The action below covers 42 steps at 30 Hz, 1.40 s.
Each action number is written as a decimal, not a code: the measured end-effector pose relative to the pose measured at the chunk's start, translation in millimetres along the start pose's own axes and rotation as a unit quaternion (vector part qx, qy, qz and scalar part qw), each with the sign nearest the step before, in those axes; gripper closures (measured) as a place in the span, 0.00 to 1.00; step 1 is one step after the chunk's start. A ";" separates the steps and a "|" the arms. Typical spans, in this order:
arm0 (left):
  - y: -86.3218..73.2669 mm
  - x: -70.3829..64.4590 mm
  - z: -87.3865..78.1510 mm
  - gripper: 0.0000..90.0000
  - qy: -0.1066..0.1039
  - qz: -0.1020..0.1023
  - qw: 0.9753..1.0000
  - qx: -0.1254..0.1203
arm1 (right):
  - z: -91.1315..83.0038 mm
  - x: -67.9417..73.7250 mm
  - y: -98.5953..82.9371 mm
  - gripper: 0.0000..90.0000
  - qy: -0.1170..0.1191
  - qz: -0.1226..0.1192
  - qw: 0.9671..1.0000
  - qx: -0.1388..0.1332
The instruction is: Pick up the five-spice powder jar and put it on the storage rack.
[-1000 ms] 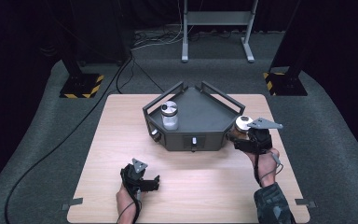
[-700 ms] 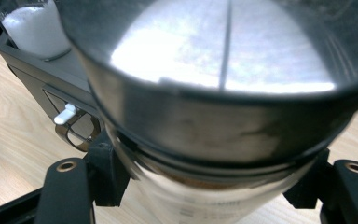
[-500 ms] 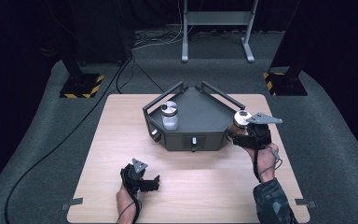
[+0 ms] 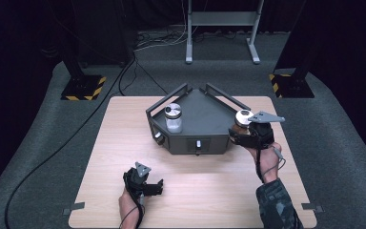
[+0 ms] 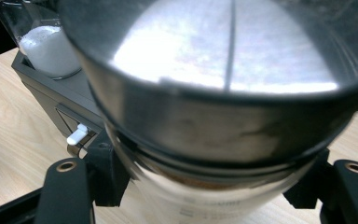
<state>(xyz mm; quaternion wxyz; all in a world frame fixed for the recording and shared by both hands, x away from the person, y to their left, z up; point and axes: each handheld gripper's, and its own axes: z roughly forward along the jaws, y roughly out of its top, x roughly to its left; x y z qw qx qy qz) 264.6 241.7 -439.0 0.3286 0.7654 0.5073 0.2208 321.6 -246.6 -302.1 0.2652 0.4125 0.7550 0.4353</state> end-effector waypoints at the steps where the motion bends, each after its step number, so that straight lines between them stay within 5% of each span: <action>1: 0.0 0.0 0.0 0.02 0.000 0.000 1.000 0.000 | 0.8 0.1 1.0 0.34 0.001 0.000 1.000 0.000; 42: -0.2 -0.4 -0.2 0.02 0.000 0.001 1.000 -0.001 | 39.4 2.0 31.3 0.34 0.013 -0.003 1.000 0.009</action>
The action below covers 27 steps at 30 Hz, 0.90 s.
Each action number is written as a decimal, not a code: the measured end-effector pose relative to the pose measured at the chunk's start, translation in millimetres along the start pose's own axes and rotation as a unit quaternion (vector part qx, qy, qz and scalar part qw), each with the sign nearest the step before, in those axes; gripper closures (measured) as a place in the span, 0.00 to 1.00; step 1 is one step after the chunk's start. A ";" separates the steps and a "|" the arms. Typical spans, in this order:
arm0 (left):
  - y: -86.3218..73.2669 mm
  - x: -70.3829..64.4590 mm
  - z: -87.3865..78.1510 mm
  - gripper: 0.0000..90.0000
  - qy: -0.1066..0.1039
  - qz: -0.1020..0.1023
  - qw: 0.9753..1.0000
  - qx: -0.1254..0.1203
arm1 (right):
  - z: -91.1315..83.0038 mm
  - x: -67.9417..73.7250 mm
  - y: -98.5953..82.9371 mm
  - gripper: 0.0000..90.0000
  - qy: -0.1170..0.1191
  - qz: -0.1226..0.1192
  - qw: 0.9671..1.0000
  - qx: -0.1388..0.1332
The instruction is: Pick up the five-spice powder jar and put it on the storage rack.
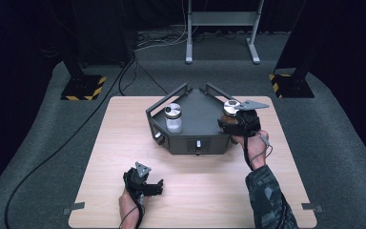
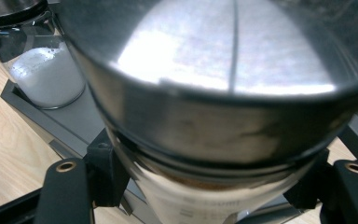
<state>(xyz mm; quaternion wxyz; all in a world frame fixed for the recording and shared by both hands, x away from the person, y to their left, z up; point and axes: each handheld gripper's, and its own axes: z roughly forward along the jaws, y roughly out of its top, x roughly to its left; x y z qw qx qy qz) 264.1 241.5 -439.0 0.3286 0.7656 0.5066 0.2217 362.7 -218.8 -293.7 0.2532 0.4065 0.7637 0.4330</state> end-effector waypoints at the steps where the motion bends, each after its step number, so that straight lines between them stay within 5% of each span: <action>1: 0.0 -0.1 0.0 0.02 0.000 0.000 1.000 0.000 | 1.1 0.2 0.2 0.34 0.000 0.000 1.000 0.000; 27: -0.4 -0.7 -0.2 0.02 0.000 0.004 1.000 -0.001 | 29.8 5.2 -5.0 0.34 -0.013 0.010 1.000 0.008</action>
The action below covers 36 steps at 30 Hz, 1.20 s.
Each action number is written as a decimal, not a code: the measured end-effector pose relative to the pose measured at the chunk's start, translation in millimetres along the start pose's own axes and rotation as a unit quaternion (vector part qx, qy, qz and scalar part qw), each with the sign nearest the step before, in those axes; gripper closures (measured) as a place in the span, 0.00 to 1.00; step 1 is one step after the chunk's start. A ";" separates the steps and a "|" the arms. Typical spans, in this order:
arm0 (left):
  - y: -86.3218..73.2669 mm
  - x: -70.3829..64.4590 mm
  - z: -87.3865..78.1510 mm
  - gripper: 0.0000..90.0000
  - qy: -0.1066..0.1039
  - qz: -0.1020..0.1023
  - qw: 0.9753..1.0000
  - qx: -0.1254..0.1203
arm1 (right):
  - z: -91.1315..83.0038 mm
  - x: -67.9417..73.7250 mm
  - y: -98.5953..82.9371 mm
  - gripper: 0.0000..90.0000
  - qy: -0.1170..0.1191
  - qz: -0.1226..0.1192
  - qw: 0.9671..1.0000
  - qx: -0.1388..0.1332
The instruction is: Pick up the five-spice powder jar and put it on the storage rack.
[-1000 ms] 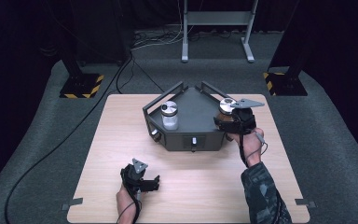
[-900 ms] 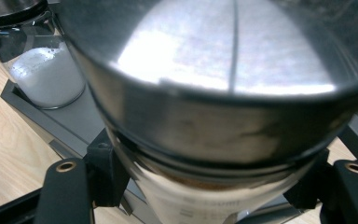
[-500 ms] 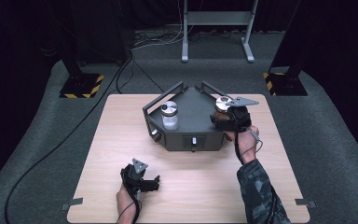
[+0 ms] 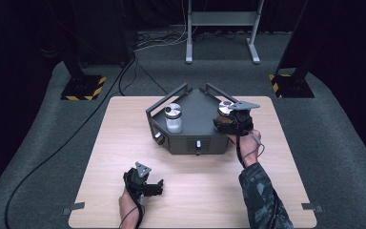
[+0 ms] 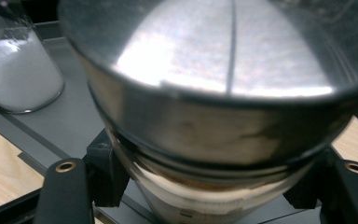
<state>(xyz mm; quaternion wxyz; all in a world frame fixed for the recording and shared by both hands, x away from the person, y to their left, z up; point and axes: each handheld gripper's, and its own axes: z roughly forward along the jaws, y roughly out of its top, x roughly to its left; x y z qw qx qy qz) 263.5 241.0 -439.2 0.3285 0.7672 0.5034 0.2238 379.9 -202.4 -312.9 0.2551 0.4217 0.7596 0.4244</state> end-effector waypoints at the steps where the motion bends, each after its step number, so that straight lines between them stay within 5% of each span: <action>1: 0.0 0.0 0.0 0.02 0.000 0.000 1.000 0.000 | 1.1 0.5 -0.8 0.34 -0.002 -0.001 1.000 0.000; 36: -0.2 -0.4 -0.1 0.02 0.001 0.001 1.000 0.000 | 11.5 3.2 -9.0 0.34 0.002 0.004 1.000 0.000</action>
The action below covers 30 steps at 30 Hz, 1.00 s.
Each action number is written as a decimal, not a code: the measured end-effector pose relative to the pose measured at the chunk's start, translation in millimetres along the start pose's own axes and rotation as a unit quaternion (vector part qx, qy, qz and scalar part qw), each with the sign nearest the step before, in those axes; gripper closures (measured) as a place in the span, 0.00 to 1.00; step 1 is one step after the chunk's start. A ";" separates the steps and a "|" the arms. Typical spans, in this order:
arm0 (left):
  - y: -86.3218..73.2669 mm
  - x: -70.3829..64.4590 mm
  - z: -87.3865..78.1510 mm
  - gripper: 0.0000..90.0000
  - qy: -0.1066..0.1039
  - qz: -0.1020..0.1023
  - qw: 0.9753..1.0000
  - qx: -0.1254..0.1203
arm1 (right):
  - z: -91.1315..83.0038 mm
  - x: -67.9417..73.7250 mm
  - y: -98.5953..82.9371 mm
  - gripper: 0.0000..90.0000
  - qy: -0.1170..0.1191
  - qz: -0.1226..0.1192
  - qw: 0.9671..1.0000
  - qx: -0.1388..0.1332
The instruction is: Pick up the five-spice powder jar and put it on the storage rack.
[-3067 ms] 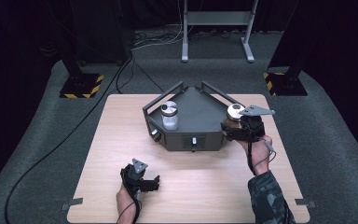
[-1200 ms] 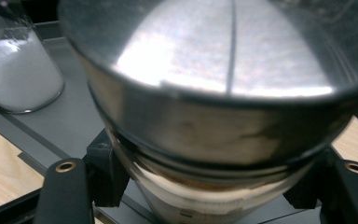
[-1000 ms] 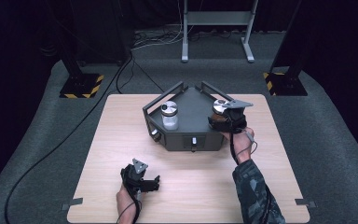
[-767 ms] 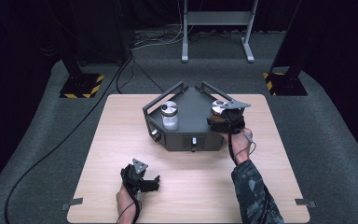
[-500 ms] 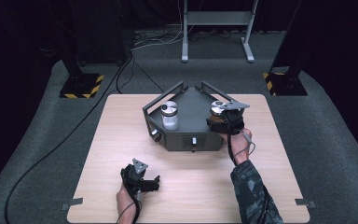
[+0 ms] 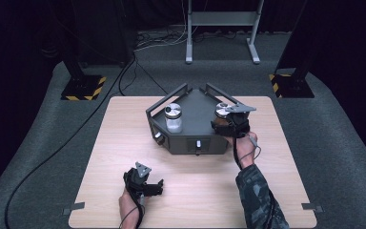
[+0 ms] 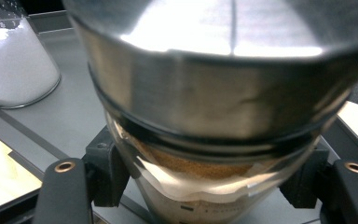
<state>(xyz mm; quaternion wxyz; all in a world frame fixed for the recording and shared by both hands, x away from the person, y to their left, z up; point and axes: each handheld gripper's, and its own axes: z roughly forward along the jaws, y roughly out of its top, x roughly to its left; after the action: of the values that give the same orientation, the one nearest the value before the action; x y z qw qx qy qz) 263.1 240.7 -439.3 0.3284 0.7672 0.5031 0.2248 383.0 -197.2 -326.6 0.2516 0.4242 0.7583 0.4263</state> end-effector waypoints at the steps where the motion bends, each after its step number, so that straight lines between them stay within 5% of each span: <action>1: 0.0 0.1 0.0 0.02 0.000 0.000 1.000 0.000 | 0.0 0.1 0.7 0.34 0.000 -0.001 1.000 0.001; 21: 0.4 0.9 0.1 0.02 -0.002 -0.001 1.000 0.001 | -0.1 -1.1 3.9 0.32 0.002 -0.001 1.000 0.010; 30: 0.6 1.4 0.2 0.02 -0.002 -0.002 1.000 0.002 | -4.0 2.5 -0.6 0.09 -0.011 0.004 1.000 0.003</action>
<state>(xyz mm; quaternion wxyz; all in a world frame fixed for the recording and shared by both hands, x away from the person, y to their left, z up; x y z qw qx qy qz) 264.3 241.8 -438.9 0.3287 0.7674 0.5041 0.2214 378.5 -197.0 -325.1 0.2568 0.4324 0.7552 0.4204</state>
